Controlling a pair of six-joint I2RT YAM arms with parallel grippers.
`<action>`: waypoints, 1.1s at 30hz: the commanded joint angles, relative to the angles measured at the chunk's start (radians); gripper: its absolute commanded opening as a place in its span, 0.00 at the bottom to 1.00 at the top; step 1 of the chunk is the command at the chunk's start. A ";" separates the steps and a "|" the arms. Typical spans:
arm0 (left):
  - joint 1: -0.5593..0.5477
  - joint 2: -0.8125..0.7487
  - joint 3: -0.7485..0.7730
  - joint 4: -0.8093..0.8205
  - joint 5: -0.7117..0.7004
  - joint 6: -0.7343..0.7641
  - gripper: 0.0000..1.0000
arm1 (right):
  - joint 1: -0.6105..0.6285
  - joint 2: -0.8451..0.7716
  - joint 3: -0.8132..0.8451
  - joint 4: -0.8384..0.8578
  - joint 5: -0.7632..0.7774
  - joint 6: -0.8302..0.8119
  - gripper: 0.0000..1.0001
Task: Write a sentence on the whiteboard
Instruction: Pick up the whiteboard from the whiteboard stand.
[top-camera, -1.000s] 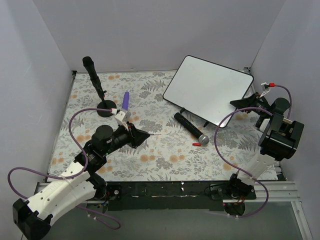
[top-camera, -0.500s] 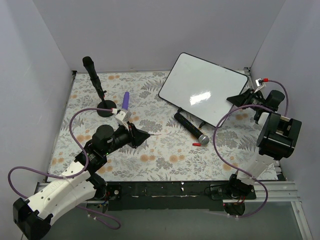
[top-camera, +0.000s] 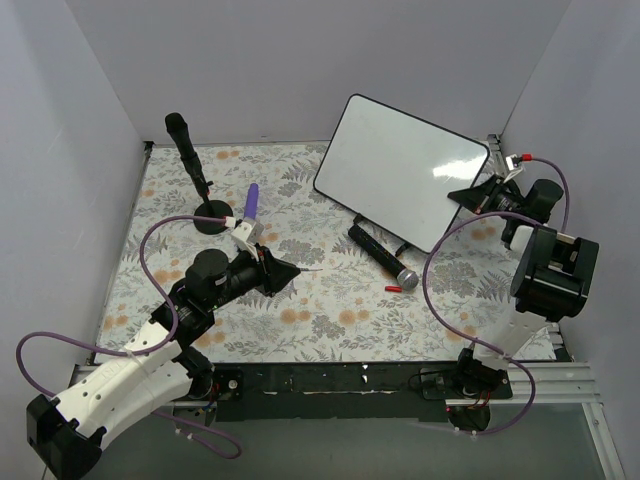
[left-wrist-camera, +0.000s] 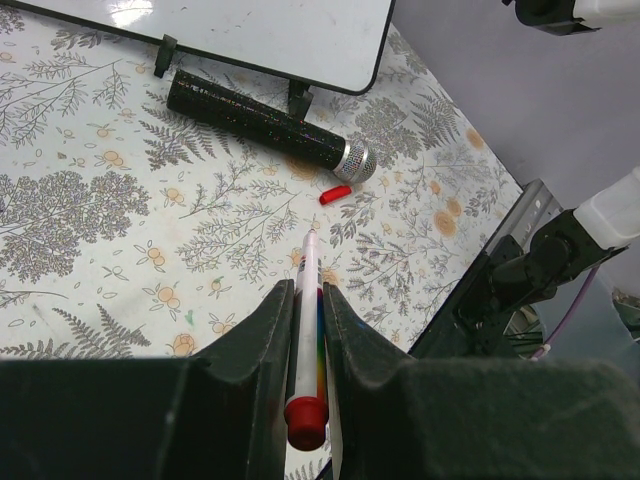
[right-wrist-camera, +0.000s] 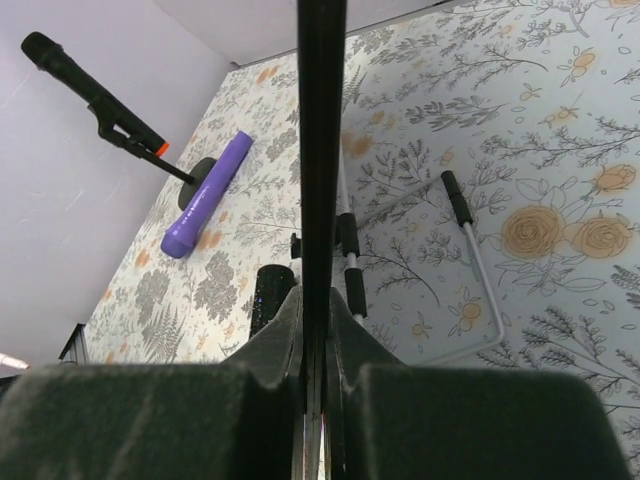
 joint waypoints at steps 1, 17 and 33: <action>0.004 0.001 -0.006 0.008 -0.009 0.010 0.00 | -0.008 -0.119 -0.051 0.259 -0.015 0.030 0.01; 0.004 -0.021 0.000 0.005 -0.022 0.008 0.00 | 0.072 -0.423 -0.081 0.077 0.097 -0.091 0.01; 0.004 -0.143 0.031 -0.075 -0.105 -0.034 0.00 | 0.130 -0.600 -0.079 -0.297 -0.063 -0.249 0.01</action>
